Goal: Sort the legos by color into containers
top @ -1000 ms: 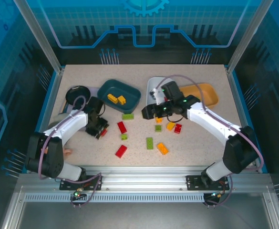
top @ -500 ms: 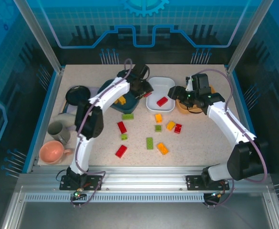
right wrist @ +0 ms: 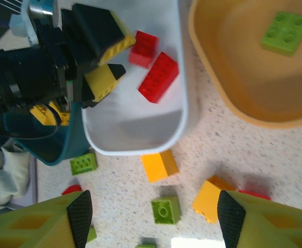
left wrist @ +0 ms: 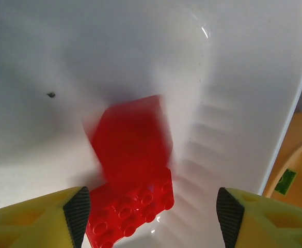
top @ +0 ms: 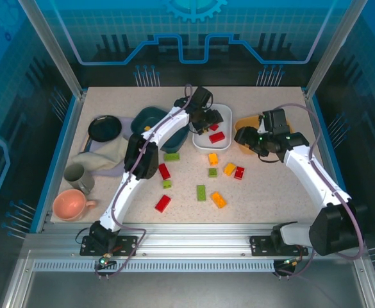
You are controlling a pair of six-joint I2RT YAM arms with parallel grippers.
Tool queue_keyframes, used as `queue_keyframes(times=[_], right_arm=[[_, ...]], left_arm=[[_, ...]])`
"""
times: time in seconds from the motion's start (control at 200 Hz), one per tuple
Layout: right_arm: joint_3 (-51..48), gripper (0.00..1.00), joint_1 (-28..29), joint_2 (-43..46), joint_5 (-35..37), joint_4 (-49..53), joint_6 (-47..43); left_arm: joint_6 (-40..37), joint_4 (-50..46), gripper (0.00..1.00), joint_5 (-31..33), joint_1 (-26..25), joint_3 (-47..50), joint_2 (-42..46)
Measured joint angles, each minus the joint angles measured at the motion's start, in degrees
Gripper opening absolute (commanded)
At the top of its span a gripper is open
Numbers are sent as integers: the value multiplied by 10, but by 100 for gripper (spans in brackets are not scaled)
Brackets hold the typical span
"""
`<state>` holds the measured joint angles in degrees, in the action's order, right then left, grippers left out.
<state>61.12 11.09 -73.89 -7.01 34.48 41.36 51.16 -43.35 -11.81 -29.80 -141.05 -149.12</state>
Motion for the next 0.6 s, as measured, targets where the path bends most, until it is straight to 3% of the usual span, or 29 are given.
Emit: queue_keyframes(times=[0.295,0.44,0.6], right_arm=[[-41,65,3,24,51,111,-28],[-44,65,44,35,78,137,-49],[-26,67,142,12,101,138,-80]], left_arm=[[-2,0,76,-9,0,12,54],[-7,-3,75,14,2,122,209],[-11,17,76,49,16,322,438]])
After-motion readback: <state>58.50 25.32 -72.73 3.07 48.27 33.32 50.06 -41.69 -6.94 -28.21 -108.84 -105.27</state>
